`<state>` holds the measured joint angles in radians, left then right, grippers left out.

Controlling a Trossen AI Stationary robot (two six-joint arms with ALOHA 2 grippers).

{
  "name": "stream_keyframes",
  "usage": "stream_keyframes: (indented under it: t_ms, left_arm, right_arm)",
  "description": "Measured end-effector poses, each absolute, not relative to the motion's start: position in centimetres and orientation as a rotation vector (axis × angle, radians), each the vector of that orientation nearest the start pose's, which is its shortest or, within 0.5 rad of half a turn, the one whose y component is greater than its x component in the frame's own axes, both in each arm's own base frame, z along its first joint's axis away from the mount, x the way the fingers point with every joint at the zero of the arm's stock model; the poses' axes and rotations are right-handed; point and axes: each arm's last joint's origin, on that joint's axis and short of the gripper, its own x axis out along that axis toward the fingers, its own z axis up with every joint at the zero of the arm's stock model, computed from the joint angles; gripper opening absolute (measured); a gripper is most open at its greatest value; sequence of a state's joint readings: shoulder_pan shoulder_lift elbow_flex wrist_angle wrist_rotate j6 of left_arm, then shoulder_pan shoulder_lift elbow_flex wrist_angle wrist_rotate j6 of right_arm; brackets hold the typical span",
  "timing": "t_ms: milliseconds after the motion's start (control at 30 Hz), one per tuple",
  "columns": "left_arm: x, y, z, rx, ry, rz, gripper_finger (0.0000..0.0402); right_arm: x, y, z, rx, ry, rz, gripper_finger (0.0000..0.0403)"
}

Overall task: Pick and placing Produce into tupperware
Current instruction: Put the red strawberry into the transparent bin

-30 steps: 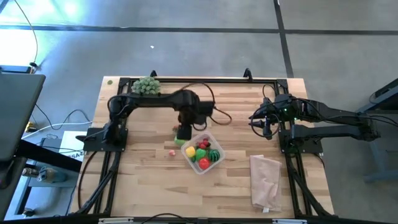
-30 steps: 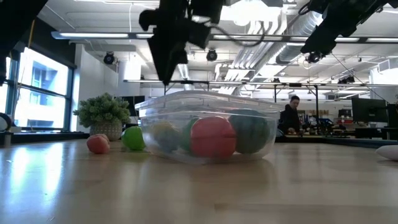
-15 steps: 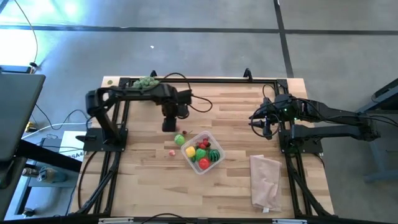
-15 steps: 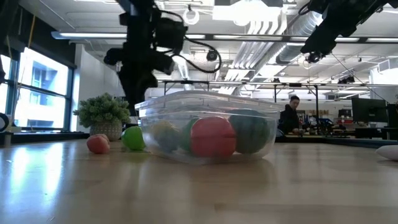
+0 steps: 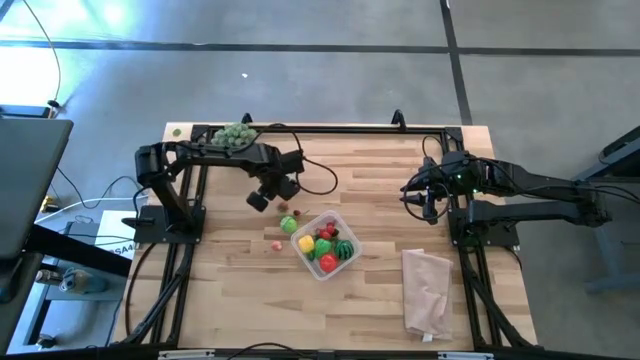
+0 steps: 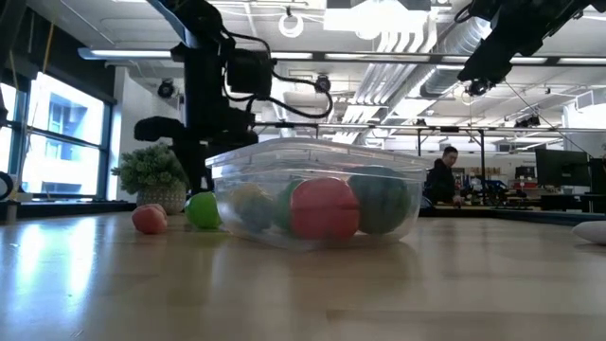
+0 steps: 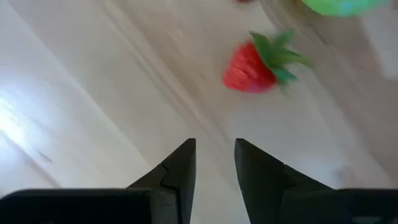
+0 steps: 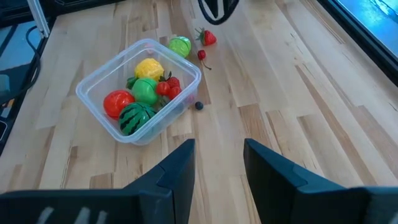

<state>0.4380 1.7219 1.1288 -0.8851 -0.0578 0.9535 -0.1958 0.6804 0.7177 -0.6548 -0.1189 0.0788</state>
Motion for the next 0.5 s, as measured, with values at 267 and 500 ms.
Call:
stream_keyframes:
  t_ms: [267,500]
  left_arm:
    - [28.04,13.24,18.15,0.533,1.455,-0.319,0.0120]
    - [28.03,13.20,18.14,0.524,1.449,-0.330,0.0191]
  right_arm:
    - [13.41,-2.31,28.28,0.173,0.607,-0.098,0.0129]
    - [13.41,-2.31,28.28,0.173,0.607,-0.098,0.0129]
